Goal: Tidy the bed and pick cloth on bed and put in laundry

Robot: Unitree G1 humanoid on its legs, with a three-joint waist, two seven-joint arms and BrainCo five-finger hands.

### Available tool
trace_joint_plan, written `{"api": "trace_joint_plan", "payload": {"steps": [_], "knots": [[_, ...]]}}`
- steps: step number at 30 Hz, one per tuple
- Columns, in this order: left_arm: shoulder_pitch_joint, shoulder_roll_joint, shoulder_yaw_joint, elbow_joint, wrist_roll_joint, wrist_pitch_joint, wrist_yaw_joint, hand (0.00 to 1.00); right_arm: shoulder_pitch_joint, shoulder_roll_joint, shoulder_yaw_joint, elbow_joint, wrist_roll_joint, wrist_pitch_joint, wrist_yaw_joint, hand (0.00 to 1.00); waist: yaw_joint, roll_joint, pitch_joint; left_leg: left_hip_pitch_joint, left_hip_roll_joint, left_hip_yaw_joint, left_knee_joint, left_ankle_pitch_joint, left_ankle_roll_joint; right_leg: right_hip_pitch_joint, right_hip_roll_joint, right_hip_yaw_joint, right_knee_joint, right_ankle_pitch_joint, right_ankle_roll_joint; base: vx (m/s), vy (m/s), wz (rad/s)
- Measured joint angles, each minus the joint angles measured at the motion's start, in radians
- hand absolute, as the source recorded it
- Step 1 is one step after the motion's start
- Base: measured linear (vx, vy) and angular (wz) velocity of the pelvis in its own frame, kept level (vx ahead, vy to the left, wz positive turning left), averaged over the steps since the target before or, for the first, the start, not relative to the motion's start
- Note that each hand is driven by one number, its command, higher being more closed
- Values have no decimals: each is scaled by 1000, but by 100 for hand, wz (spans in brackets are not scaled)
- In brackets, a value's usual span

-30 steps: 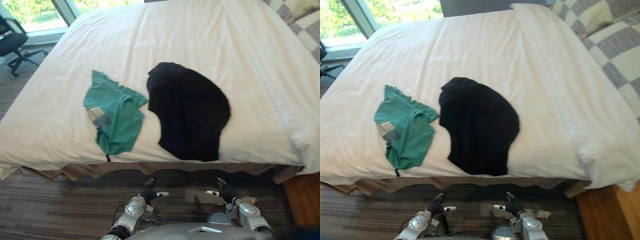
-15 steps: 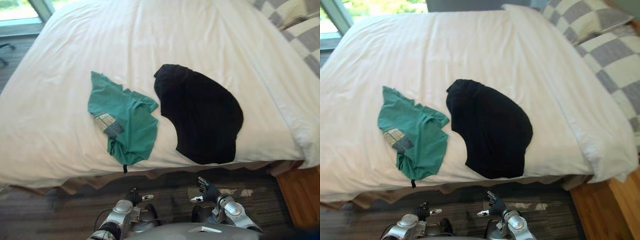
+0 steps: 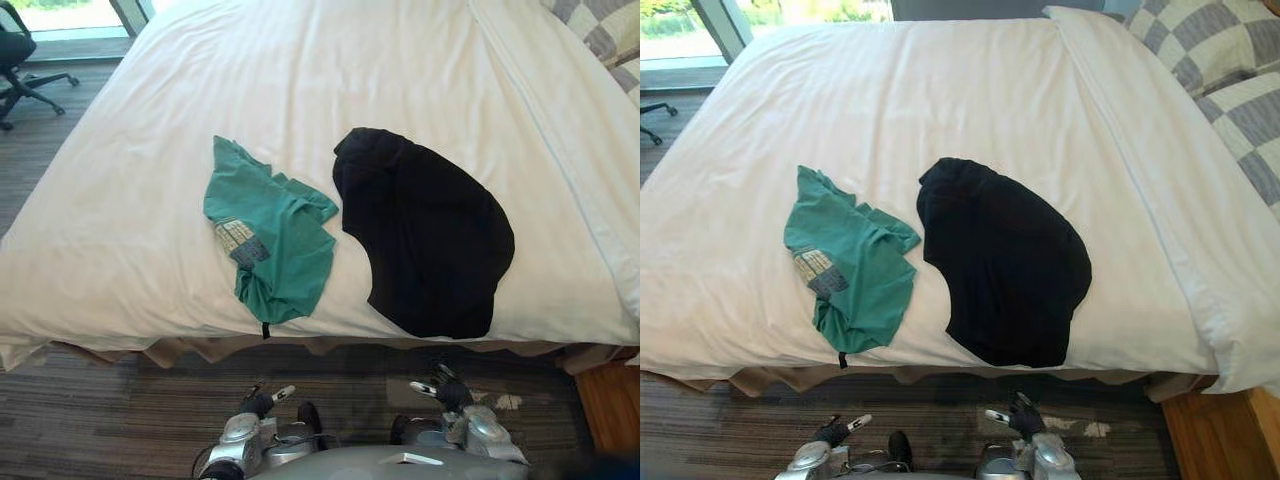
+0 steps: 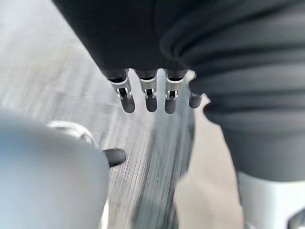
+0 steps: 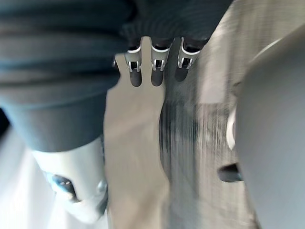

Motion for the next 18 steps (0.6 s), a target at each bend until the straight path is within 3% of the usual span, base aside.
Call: {"api": "trace_joint_plan", "payload": {"steps": [5,8,12,18], "knots": [[29,-6,225,-16,-130,-2,90,0,105,2,-262,-130,269,-23,-83,0,20,-1,-5,25,-14,20,-38,16,4,4,-14,1,-3,6,10,-20,58,-6],[42,-1,350,-102,-205,-8,118,0,144,-4,-396,-290,347,-51,-130,0,22,2,-14,28,-14,32,-40,15,4,10,-16,1,-15,12,14,-35,32,-7],[50,46,460,-298,-219,-57,129,0,165,-59,-566,-512,356,-98,-173,0,26,8,-52,26,-3,94,-44,-16,-2,14,-18,1,-29,13,15,-30,22,-5],[45,226,562,-560,-118,-127,186,0,187,-139,-721,-771,375,-179,-117,0,35,-15,-95,24,-2,94,-5,-40,0,31,-23,0,-32,13,15,102,14,4]]}}
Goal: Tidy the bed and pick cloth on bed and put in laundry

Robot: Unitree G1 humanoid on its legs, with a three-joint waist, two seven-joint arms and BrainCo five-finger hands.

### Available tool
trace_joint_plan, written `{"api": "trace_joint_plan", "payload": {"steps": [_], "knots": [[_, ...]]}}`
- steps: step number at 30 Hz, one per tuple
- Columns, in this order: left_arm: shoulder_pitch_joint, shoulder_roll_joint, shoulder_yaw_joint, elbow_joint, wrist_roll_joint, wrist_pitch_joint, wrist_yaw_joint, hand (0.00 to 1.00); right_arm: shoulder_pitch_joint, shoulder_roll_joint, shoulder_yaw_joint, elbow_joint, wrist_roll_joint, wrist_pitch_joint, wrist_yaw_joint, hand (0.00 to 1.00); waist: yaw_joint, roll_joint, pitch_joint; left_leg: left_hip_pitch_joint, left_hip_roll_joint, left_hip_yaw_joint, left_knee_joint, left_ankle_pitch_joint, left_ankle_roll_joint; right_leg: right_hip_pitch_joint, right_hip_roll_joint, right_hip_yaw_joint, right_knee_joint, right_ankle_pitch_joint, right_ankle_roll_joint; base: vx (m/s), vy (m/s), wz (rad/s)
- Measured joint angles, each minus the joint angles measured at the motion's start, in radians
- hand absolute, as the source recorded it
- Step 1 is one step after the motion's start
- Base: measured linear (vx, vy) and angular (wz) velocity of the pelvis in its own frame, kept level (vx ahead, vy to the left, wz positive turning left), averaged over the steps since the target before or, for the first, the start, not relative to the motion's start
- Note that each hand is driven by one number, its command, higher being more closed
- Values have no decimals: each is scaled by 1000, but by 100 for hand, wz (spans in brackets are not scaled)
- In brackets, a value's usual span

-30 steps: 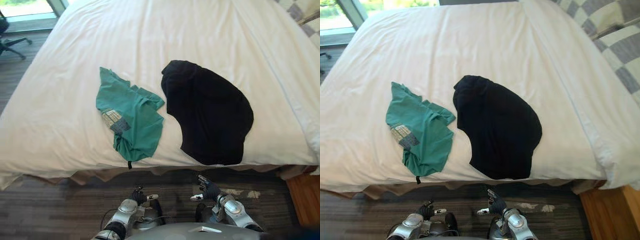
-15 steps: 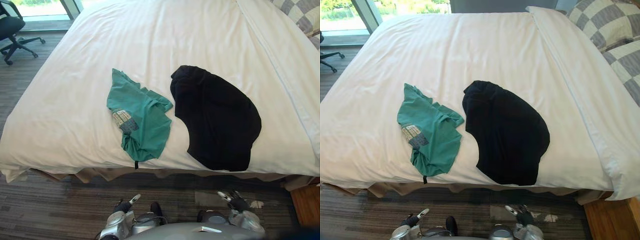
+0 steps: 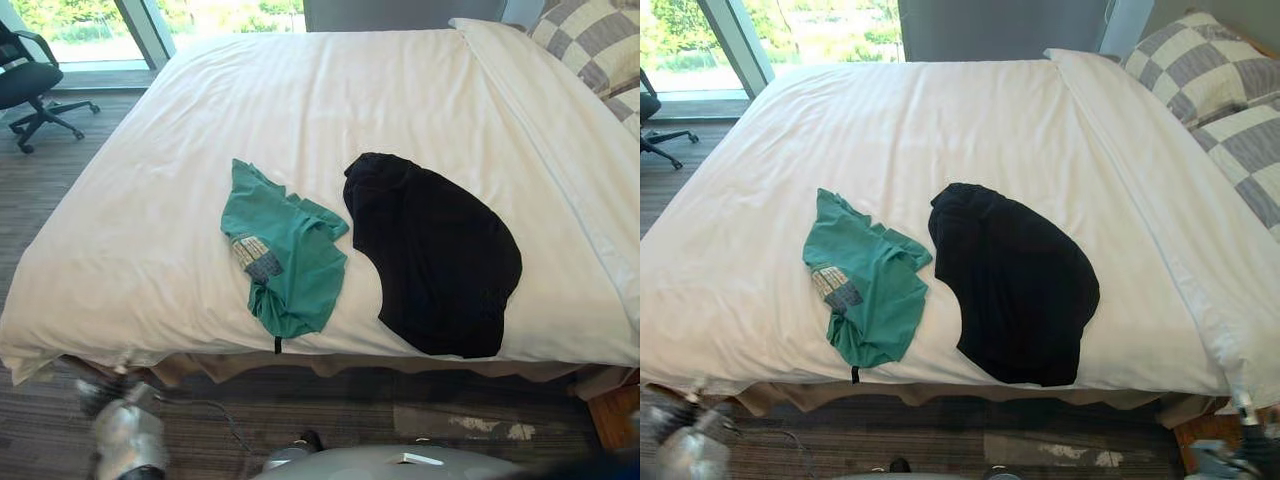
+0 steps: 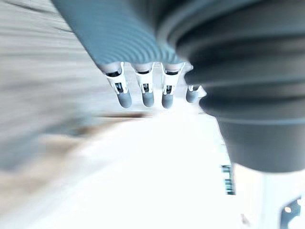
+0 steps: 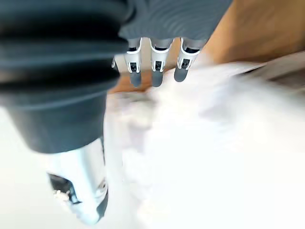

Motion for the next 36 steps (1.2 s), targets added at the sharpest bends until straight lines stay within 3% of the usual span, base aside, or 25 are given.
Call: {"api": "trace_joint_plan", "payload": {"steps": [5,7,8,10,12,14,16,22,30,32,35,36], "knots": [[2,72,36,-160,38,-65,-21,0,-1,-21,-51,-128,-50,-38,55,0,6,-5,-15,2,3,-6,37,-33,0,18,-4,2,4,0,0,133,14,8],[13,71,23,-210,118,-115,-22,0,-14,-21,-41,-184,-64,-39,96,0,11,3,-24,3,3,-6,37,-40,3,18,-4,5,12,0,-1,86,-8,6],[22,69,9,-223,148,-113,-15,0,-22,-21,-32,-203,-64,-38,109,0,12,6,-27,9,4,-5,38,-42,4,17,-3,8,14,0,-1,124,-9,-1],[42,65,-41,-273,261,-144,41,0,-57,-38,17,-231,-65,-18,122,0,11,7,-29,23,6,-2,44,-47,9,24,0,33,22,2,-2,83,-21,-5],[33,67,-78,-318,328,-147,44,0,-92,-87,74,-231,-64,28,113,0,9,9,-30,37,12,0,50,-56,7,31,5,56,35,2,-3,34,-35,-5],[21,68,-130,-347,401,-133,32,0,-118,-118,166,-233,-68,83,112,0,8,8,-35,48,16,1,56,-58,7,27,10,81,49,3,-4,21,-39,-10],[6,63,-191,-347,470,-109,15,0,-120,-97,250,-251,-98,103,116,0,8,10,-34,49,25,4,67,-67,1,24,17,113,53,7,-7,9,-52,-11],[6,-11,-357,-339,632,-40,-17,0,-73,22,432,-312,-247,100,148,0,-19,18,-26,50,38,31,73,-68,0,10,34,166,52,31,-8,11,-57,-20],[-13,-16,-452,-223,743,82,-50,0,-66,32,514,-355,-294,97,139,0,-40,22,-22,25,49,56,87,-77,7,-39,45,220,70,35,-7,1,-82,-13],[-18,-16,-466,-223,745,91,-60,0,-63,33,517,-369,-293,97,136,0,-41,26,-19,12,56,56,88,-77,7,-62,48,221,91,35,-7,2,-77,3],[-31,-15,-482,-223,779,101,-67,0,-60,32,518,-414,-291,97,134,0,-43,46,4,0,75,58,96,-76,7,-119,67,226,183,35,-7,1,-82,-4],[-40,-11,-488,-221,785,115,-69,0,-65,33,520,-430,-289,97,132,0,-44,68,29,-2,94,57,107,-76,7,-181,88,255,256,-10,-22,-6,-110,-14]]}}
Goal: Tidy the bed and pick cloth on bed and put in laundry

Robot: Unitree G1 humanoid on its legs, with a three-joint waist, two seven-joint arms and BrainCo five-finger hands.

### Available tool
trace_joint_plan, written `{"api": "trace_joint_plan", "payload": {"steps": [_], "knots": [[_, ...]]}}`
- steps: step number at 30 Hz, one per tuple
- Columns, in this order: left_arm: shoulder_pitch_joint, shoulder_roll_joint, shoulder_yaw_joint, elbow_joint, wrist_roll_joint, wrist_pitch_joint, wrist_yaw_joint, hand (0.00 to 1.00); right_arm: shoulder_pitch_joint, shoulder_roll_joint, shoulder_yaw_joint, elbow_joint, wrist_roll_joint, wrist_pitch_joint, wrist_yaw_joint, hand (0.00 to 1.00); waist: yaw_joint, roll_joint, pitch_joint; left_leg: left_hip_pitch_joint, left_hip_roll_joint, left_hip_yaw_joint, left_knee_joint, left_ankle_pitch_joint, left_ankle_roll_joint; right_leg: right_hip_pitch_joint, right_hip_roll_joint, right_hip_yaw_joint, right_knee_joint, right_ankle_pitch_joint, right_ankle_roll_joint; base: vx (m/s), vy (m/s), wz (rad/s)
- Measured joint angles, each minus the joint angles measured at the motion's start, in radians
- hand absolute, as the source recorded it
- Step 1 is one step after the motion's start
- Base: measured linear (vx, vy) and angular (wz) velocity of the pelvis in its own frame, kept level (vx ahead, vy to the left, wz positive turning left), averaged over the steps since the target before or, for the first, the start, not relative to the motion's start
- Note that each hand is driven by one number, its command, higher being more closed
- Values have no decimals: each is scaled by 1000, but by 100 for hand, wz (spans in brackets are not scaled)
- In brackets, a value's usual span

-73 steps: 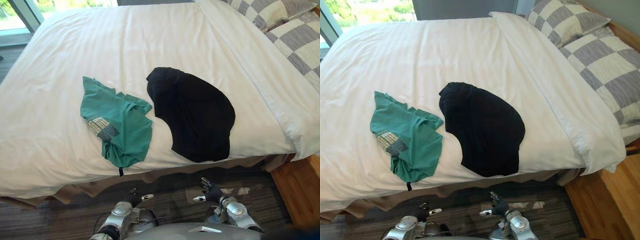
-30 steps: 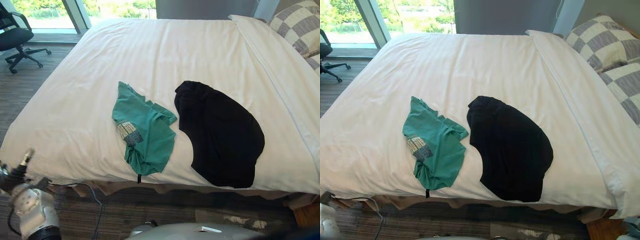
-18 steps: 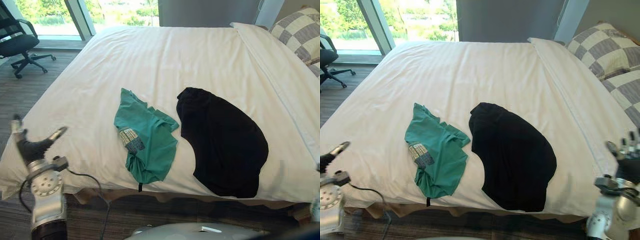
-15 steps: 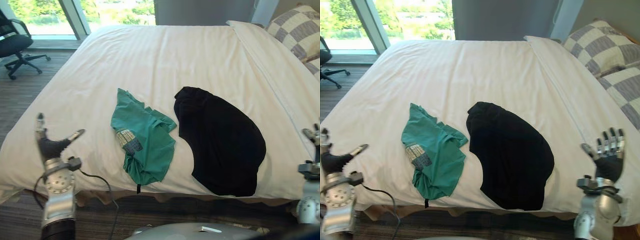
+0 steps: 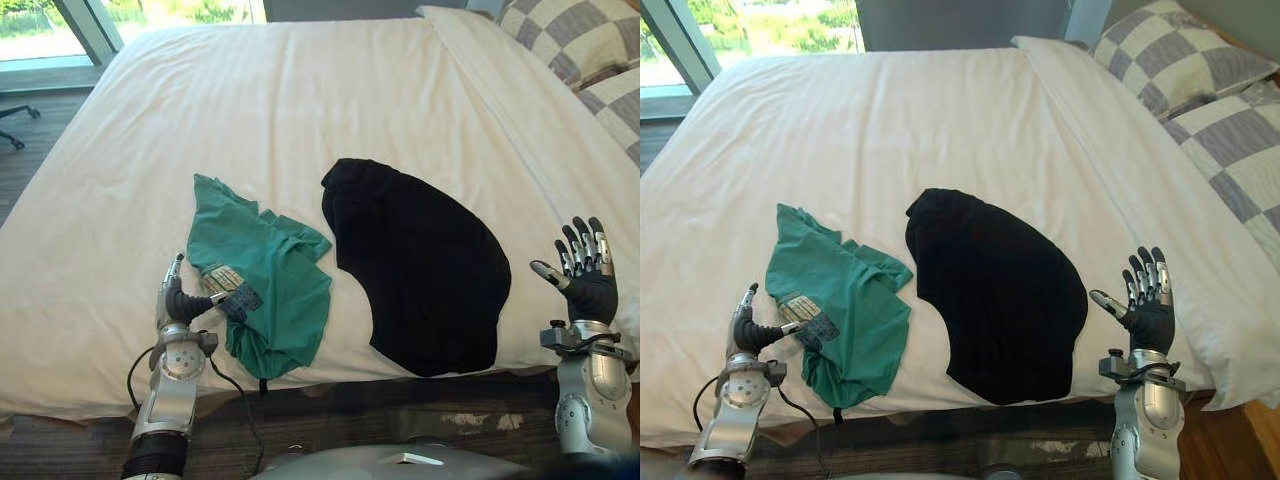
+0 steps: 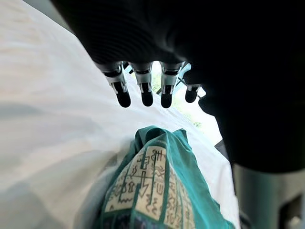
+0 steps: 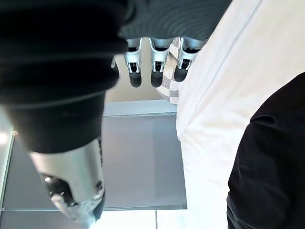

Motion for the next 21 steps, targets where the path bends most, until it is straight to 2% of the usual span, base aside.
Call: {"api": "trace_joint_plan", "payload": {"steps": [1,2,3,5,9,13,16,17,18,19,20,21], "knots": [[-6,13,-2,11,0,7,-10,0,1,2,11,-15,3,0,0,0,0,-15,3,-5,-3,5,5,-2,-3,-8,11,28,-100,13,-8,-2,-113,-12],[-7,24,-2,12,1,12,-18,0,2,4,17,-27,10,0,1,0,-1,-30,6,-14,-12,5,16,-12,-15,-19,6,32,-136,64,-6,3,-103,5],[-12,17,-5,21,2,19,-24,0,1,-1,16,-41,16,-1,3,0,-14,-21,16,-27,-5,2,39,-37,-31,-14,6,26,-137,52,-3,56,-68,-5],[-10,1,-21,31,33,36,-44,0,10,1,21,-61,29,0,6,0,-17,-4,29,-51,22,13,63,-43,-37,-35,25,35,-137,55,-7,75,-114,-14],[-17,-6,-32,32,37,55,-45,0,27,1,24,-124,39,-1,12,0,-23,1,39,-54,33,52,79,-43,-37,-51,37,62,-130,55,-7,55,-64,-22],[-68,-4,-47,31,37,64,-12,0,25,-1,30,-180,59,-10,16,0,-22,-1,61,-96,33,66,103,-43,-37,-95,27,77,-117,55,-7,50,-17,-8],[-96,12,-48,24,37,64,-12,0,19,-1,35,-224,71,-10,20,0,-17,1,97,-103,36,87,110,-43,-37,-131,30,78,-61,54,-7,41,16,-5],[-97,14,-48,20,37,64,-12,100,19,-4,35,-236,76,-10,21,0,-16,4,104,-102,40,87,113,-42,-37,-158,35,77,-12,53,-8,35,-8,-13],[-106,22,-48,12,38,70,-16,100,0,-10,35,-259,76,-12,23,0,-19,11,123,-99,50,91,118,-42,-36,-245,59,78,107,19,-8,34,-11,-10],[-119,36,-48,12,38,78,-24,100,1,-9,39,-281,76,-16,26,0,-16,-5,126,-102,37,105,120,-42,-36,-252,55,99,4,47,-14,51,-9,-5],[-124,43,-48,12,39,79,-36,100,7,-11,40,-289,77,-16,28,0,-18,-15,130,-102,30,110,126,-46,-41,-250,49,100,-13,48,-14,95,-40,-13],[-135,51,-47,11,45,86,-83,100,-6,-23,40,-308,76,-16,33,0,-12,-9,139,-120,42,123,150,-67,-51,-251,50,102,-38,46,-17,98,-51,-20]]}}
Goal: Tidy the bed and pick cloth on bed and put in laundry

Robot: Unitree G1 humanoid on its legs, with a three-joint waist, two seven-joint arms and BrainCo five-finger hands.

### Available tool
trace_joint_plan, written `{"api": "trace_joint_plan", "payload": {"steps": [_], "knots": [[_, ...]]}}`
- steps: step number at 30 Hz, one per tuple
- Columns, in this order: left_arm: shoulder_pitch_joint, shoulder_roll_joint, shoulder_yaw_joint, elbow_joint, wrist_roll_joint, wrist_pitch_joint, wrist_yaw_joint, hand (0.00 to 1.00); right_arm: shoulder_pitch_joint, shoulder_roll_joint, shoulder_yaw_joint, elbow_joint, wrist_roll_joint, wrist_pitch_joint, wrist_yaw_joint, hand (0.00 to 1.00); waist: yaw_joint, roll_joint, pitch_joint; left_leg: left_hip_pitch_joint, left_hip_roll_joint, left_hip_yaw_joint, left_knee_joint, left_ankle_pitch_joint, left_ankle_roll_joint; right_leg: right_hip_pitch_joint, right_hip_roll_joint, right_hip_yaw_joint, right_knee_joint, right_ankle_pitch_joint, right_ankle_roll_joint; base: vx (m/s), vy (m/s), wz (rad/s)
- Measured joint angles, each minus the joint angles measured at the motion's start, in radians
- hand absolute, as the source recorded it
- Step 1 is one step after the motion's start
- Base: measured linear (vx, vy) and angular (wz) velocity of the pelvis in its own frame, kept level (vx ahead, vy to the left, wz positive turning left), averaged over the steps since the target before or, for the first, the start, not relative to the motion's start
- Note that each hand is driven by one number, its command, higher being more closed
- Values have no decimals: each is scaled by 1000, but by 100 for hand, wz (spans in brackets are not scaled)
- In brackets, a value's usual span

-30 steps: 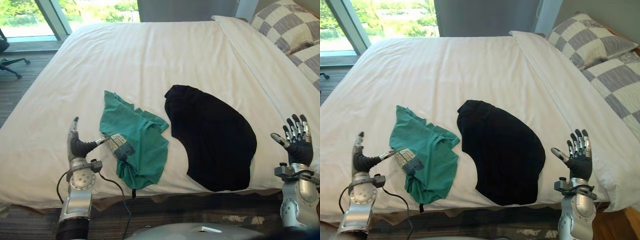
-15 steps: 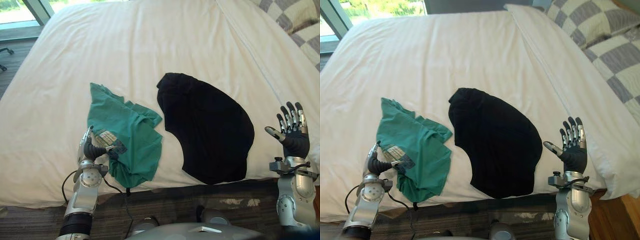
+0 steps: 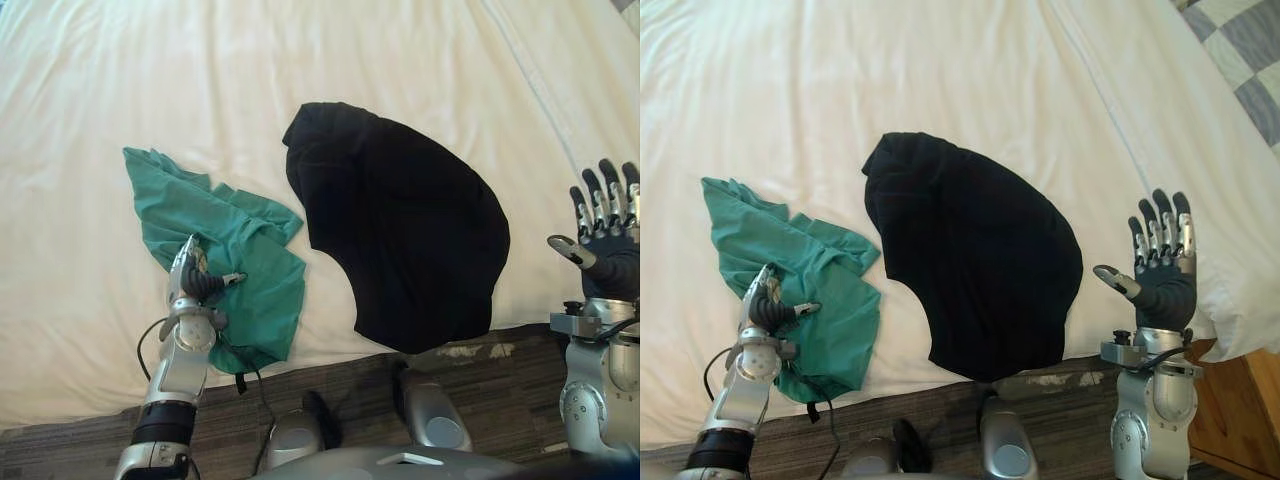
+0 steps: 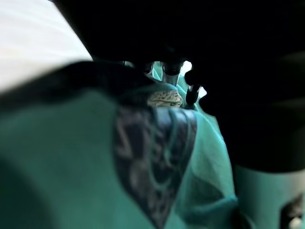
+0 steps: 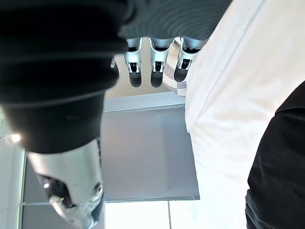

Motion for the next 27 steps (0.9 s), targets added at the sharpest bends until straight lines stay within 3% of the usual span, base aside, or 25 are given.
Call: {"api": "trace_joint_plan", "payload": {"steps": [2,4,6,9,12,13,15,16,17,19,23,25,27], "knots": [[-16,15,3,0,51,30,-63,100,0,-17,0,-17,0,1,1,0,3,13,7,-18,12,18,28,-8,-8,1,1,0,-26,-1,-1,86,-57,-14],[-29,57,-22,2,101,47,-169,100,-3,-46,13,-36,-3,15,19,0,2,24,13,-16,22,28,64,-9,-9,17,1,2,-26,-1,-1,63,-30,-4],[-31,90,-77,2,108,49,-203,100,-13,-74,35,-44,-35,27,27,0,1,23,13,-12,22,45,85,-9,-9,29,-7,3,-26,-1,-1,40,29,-3],[-50,93,-141,7,89,53,-234,100,-45,-108,110,-41,-182,59,24,0,2,17,17,-9,3,46,89,-10,-8,30,-25,4,-27,1,1,13,71,-5],[-78,95,-205,34,-36,51,-258,100,-110,-112,233,12,-365,95,-1,0,5,8,20,-13,-18,43,88,-12,-5,32,-43,5,-45,14,22,-14,97,-3],[-94,97,-218,54,-95,37,-258,100,-157,-114,284,86,-464,114,-25,0,6,2,23,-21,-31,37,87,-12,-5,34,-56,6,-63,20,21,-14,84,7],[-110,97,-229,75,-143,24,-258,100,-225,-126,341,199,-554,149,-54,0,8,1,24,-32,-39,26,87,-11,-3,39,-61,6,-93,43,14,-19,67,3],[-121,97,-230,90,-173,16,-259,100,-261,-136,372,257,-591,173,-67,0,9,2,25,-40,-40,10,88,-9,0,42,-62,5,-113,64,12,-35,66,6],[-152,95,-230,125,-224,4,-268,100,-319,-146,413,352,-640,226,-93,0,13,1,26,-61,-42,-22,90,-2,11,52,-64,-4,-153,104,7,-41,83,12],[-184,89,-230,154,-257,-8,-288,100,-365,-145,430,433,-672,269,-115,0,15,-11,36,-71,-44,-59,90,0,14,70,-69,-10,-185,135,12,-42,81,28],[-238,80,-206,161,-262,-11,-317,100,-502,-145,469,612,-755,357,-156,0,20,-33,54,-96,-54,-120,88,4,21,69,-73,-42,-202,169,14,-72,28,25],[-280,74,-164,157,-261,-11,-372,100,-605,-144,486,742,-847,468,-214,0,36,-46,72,-126,-54,-163,86,6,24,49,-69,-57,-206,202,11,-116,15,19],[-294,76,-141,154,-261,-11,-403,100,-660,-143,486,801,-896,503,-265,0,46,-51,75,-143,-54,-187,85,8,27,32,-65,-58,-208,223,9,-108,1,3]]}}
